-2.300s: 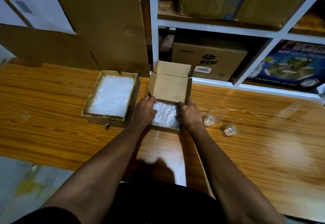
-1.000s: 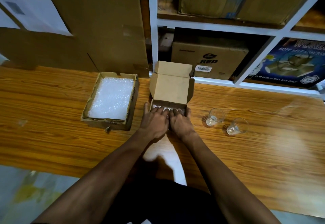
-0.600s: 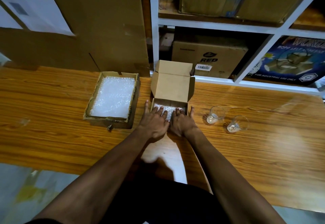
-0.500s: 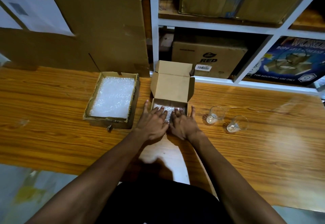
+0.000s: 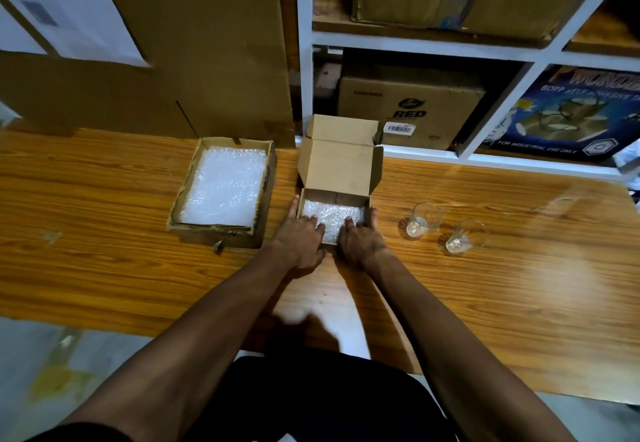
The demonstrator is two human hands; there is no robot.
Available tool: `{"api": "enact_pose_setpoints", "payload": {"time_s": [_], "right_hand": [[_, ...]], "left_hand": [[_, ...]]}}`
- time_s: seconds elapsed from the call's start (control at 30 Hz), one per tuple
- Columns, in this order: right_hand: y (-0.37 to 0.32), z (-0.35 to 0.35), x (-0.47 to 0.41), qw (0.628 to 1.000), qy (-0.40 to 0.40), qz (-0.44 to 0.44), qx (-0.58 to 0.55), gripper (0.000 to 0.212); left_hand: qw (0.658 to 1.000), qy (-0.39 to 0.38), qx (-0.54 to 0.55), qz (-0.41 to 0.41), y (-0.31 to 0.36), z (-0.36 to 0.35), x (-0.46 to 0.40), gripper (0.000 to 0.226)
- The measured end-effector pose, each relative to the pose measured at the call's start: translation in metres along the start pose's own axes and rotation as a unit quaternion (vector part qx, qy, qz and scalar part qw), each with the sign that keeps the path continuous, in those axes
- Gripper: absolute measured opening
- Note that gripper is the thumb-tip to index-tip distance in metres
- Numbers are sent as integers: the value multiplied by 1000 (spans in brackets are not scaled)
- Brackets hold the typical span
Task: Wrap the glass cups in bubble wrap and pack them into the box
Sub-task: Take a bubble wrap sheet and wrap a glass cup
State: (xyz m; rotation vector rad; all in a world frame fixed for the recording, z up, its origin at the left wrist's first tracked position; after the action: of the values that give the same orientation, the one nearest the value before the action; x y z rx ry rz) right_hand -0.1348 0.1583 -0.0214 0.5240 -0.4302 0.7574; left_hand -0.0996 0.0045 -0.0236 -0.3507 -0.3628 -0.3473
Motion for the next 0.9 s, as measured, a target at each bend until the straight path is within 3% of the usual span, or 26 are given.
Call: {"api": "enact_pose_setpoints", "payload": {"time_s": [0.17, 0.3, 0.5, 0.6, 0.7, 0.8, 0.9], "right_hand": [[-4, -25, 9, 993, 99, -8, -66, 52], [-6, -35, 10, 988, 115, -17, -98, 35], [-5, -22, 13, 987, 112, -30, -110, 29], [-3, -16, 13, 987, 111, -18, -111, 68], [3, -14, 5, 994, 59, -33, -84, 107], [7, -16, -8, 998, 17, -49, -48, 121], [6, -11, -15, 998, -18, -52, -27, 121]], "left_hand": [[997, 69, 36, -13, 7, -7, 17, 60], [995, 72, 73, 1, 9, -10, 22, 34], [995, 72, 68, 13, 10, -5, 18, 39], [992, 97, 73, 14, 6, -5, 13, 60], [998, 37, 52, 27, 1, -1, 5, 93], [999, -16, 21, 25, -2, 0, -7, 104], [999, -38, 10, 28, 0, -1, -16, 107]]}}
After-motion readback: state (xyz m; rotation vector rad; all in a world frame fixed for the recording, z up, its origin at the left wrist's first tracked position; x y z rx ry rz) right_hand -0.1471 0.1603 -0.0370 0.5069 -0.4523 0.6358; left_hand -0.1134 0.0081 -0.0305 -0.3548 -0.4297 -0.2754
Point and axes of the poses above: each hand's wrist, its own x-axis away from the middle knuckle, its own z-axis out of the back of the hand, y = z × x, the point moved 1 cm from there along -x, towards the middle knuckle
